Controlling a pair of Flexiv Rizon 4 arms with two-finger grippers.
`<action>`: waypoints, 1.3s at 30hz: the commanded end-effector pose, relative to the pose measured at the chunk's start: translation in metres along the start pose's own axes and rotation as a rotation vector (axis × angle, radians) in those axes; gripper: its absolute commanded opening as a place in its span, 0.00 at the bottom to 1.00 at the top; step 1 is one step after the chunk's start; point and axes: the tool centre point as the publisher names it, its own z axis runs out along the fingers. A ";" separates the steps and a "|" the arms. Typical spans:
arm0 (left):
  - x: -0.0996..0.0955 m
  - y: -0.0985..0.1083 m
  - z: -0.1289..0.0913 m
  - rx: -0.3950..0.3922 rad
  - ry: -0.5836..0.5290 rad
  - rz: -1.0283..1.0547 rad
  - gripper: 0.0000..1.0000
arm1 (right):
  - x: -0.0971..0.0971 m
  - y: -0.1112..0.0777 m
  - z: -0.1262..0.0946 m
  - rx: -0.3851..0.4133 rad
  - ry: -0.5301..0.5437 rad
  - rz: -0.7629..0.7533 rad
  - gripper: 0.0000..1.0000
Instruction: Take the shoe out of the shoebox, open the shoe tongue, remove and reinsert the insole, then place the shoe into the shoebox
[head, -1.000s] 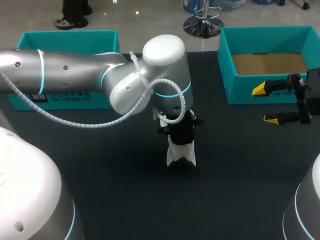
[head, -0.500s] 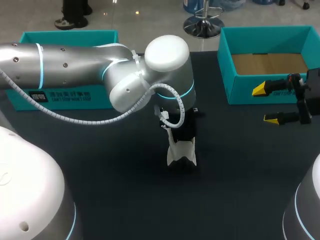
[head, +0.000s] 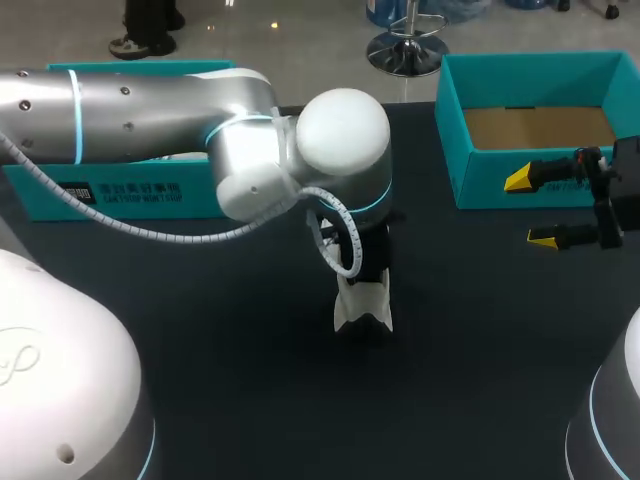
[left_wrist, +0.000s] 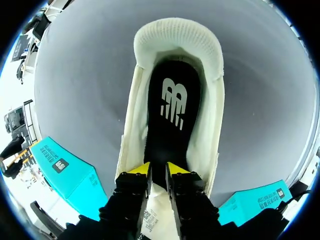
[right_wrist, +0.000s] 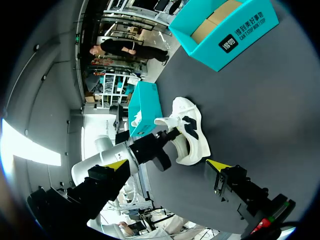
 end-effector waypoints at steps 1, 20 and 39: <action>0.002 -0.001 -0.004 -0.007 0.008 0.003 0.61 | 0.000 -0.001 0.000 -0.003 -0.003 0.001 1.00; 0.010 0.000 -0.025 -0.004 -0.003 0.035 1.00 | 0.000 -0.001 0.000 -0.003 -0.003 0.001 1.00; 0.008 0.047 -0.052 -0.036 -0.046 -0.041 1.00 | 0.000 -0.001 0.000 -0.003 -0.003 0.001 1.00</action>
